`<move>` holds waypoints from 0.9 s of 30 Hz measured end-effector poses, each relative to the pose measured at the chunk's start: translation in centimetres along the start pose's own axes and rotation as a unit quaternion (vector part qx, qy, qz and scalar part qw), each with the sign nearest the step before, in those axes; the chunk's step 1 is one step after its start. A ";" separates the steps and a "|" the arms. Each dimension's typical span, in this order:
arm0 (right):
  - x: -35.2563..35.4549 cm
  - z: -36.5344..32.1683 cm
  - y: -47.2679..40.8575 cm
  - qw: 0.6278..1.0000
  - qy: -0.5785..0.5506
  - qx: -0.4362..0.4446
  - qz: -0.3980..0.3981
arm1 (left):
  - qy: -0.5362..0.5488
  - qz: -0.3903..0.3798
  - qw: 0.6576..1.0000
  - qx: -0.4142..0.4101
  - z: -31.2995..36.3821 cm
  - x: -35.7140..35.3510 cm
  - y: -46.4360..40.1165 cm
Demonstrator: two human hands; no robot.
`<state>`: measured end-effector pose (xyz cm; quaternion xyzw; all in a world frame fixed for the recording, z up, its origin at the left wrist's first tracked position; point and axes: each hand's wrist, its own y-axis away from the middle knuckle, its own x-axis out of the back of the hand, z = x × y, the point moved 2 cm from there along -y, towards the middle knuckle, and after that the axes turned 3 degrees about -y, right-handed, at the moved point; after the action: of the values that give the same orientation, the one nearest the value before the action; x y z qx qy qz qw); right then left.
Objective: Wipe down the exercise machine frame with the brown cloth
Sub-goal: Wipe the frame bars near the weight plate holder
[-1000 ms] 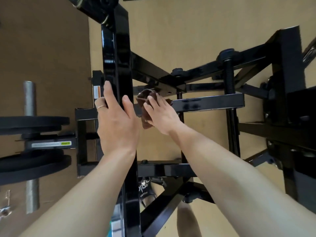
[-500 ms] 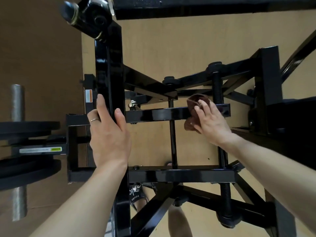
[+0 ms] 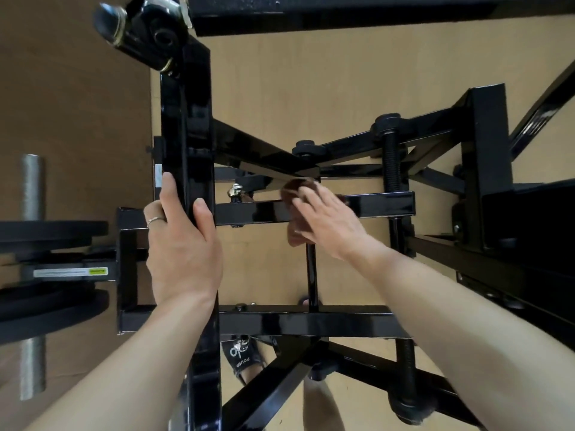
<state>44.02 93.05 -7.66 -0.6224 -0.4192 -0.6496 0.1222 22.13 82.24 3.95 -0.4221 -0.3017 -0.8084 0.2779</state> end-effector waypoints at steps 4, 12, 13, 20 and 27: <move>0.8 6.8 5.9 0.996 0.024 -0.090 0.003 | 0.011 -0.004 1.000 0.001 0.1 0.0 0.0; -0.5 7.5 6.6 0.983 0.043 -0.180 0.005 | 0.009 -0.017 1.000 -0.004 0.1 -0.1 -0.2; -0.7 6.7 5.9 0.983 0.055 -0.177 -0.003 | 0.008 -0.017 1.000 -0.002 0.1 -0.1 -0.2; -1.1 -2.4 -2.2 0.998 0.048 -0.013 -0.041 | -0.004 -0.006 1.000 -0.008 0.0 -0.3 -0.2; 0.3 0.5 0.0 0.998 -0.058 -0.034 0.000 | -0.004 -0.003 1.000 -0.015 -0.1 -0.2 -0.2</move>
<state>44.36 93.51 -7.44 -0.6627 -0.4034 -0.6263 0.0765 21.99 82.34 3.69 -0.4287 -0.2916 -0.8119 0.2684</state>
